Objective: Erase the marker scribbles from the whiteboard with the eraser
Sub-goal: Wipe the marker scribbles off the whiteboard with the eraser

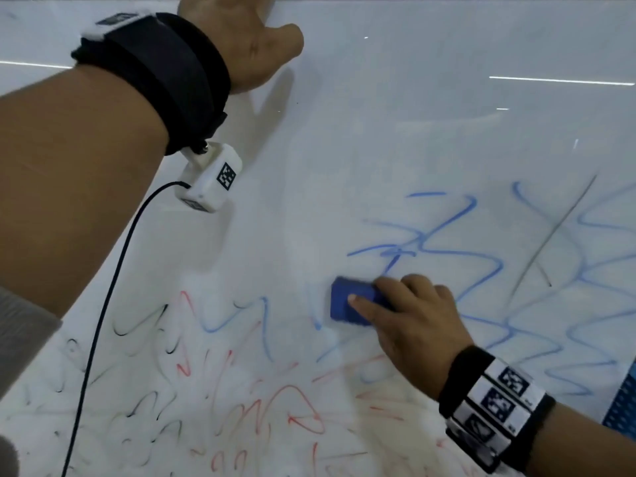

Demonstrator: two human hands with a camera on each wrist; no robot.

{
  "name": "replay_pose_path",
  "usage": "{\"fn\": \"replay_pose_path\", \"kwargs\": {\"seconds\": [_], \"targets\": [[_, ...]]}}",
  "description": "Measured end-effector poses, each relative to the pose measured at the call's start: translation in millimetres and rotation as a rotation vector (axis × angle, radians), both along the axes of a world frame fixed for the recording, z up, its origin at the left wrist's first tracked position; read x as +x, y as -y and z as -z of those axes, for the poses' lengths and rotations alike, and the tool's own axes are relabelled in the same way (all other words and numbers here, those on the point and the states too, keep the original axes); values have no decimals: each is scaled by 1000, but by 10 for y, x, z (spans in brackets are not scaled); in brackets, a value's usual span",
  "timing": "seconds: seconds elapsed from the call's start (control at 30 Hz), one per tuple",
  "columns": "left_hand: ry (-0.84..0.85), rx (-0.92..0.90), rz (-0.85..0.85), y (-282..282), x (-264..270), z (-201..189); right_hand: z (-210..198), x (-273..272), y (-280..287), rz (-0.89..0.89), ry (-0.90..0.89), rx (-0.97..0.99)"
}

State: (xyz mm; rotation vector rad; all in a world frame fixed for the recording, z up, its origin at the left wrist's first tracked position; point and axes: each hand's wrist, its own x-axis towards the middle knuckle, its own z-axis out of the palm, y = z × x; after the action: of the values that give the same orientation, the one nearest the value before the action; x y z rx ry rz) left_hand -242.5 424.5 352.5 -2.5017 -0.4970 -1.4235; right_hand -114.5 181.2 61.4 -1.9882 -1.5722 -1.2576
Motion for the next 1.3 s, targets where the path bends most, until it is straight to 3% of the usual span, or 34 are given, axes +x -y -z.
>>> {"fn": "replay_pose_path", "kwargs": {"seconds": [0.03,0.1,0.2,0.23,0.3,0.4,0.47,0.53,0.6,0.67,0.73,0.87,0.93,1.1,1.2,1.3], "targets": [[29,46,15,-7,-8,0,73,-15,1,13,26,-58],[25,68,26,-4,-18,17,-156,27,8,37,57,-55],[21,74,35,4,-15,13,-951,232,52,84,-21,240],[17,76,46,-1,-9,11,-1043,268,55,106,-36,302],[9,44,50,11,-4,3,-885,246,42,100,-33,293],[10,5,26,22,-10,-9,-149,79,48,44,31,35],[7,-17,32,20,-19,2,64,36,90,67,71,-115],[14,-17,59,21,-27,17,-285,155,127,75,66,-39],[24,-1,72,30,-25,37,-815,283,178,121,46,200],[27,-5,65,32,-25,40,-1119,342,238,151,-9,319],[27,-10,58,30,-22,35,-952,256,185,142,-4,289],[13,-36,54,41,-23,10,-113,28,-15,67,66,15],[2,-37,46,46,-30,6,-214,160,75,60,65,21],[-5,-34,66,61,-34,10,-778,660,580,174,-32,344],[-7,-59,20,45,-22,-12,-489,424,383,141,-85,362],[-32,-76,-17,14,-6,-43,-87,43,0,77,-1,92]]}}
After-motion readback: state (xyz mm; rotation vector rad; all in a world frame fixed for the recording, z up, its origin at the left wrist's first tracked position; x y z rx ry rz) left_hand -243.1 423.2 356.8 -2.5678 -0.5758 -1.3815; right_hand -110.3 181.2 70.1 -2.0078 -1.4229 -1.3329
